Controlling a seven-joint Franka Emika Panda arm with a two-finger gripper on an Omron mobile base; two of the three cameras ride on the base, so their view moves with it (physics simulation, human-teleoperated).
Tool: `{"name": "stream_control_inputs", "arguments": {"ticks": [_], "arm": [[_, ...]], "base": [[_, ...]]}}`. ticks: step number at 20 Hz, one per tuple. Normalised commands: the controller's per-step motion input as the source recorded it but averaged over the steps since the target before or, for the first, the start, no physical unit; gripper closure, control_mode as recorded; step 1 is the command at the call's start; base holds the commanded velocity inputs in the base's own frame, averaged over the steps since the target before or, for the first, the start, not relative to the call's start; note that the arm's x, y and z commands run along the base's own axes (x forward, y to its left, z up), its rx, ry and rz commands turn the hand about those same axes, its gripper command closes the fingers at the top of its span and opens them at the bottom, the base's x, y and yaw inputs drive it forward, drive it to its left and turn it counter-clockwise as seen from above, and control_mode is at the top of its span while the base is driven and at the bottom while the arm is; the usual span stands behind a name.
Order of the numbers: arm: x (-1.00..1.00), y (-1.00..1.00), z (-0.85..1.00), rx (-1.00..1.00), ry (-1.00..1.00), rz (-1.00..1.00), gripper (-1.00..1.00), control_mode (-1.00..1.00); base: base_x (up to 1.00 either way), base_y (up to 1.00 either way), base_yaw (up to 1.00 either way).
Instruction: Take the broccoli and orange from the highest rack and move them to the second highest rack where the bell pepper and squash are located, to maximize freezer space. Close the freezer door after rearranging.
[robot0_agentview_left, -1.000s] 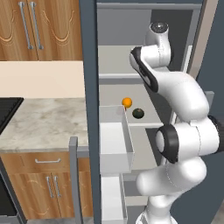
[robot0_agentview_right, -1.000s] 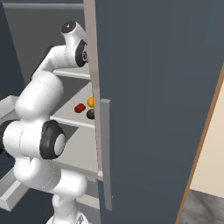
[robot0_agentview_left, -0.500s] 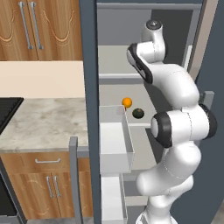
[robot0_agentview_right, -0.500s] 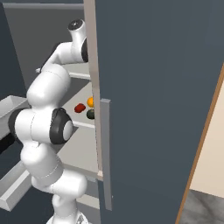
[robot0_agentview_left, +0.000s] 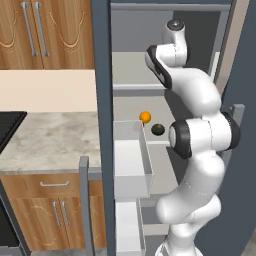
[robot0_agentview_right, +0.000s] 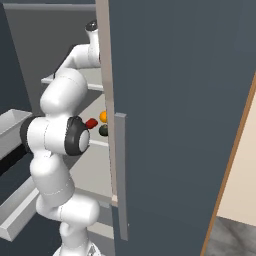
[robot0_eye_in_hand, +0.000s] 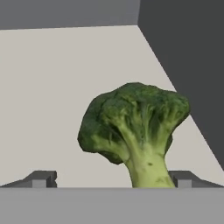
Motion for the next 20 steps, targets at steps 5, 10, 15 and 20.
{"name": "stream_control_inputs", "arguments": {"ticks": [5, 10, 15, 20], "arm": [[0.34, -0.04, -0.08, 0.00, 0.10, 0.00, -1.00, -1.00], [0.09, -0.16, 0.05, 0.03, 0.02, 0.00, -1.00, -1.00], [0.03, -0.12, 0.09, 0.02, 0.02, 0.00, -1.00, -1.00], [0.21, -0.05, -0.02, 0.00, 0.07, 0.02, -1.00, -1.00]], "base": [[0.00, 0.00, 0.00], [0.00, 0.00, 0.00], [0.00, 0.00, 0.00], [0.00, 0.00, 0.00]]}}
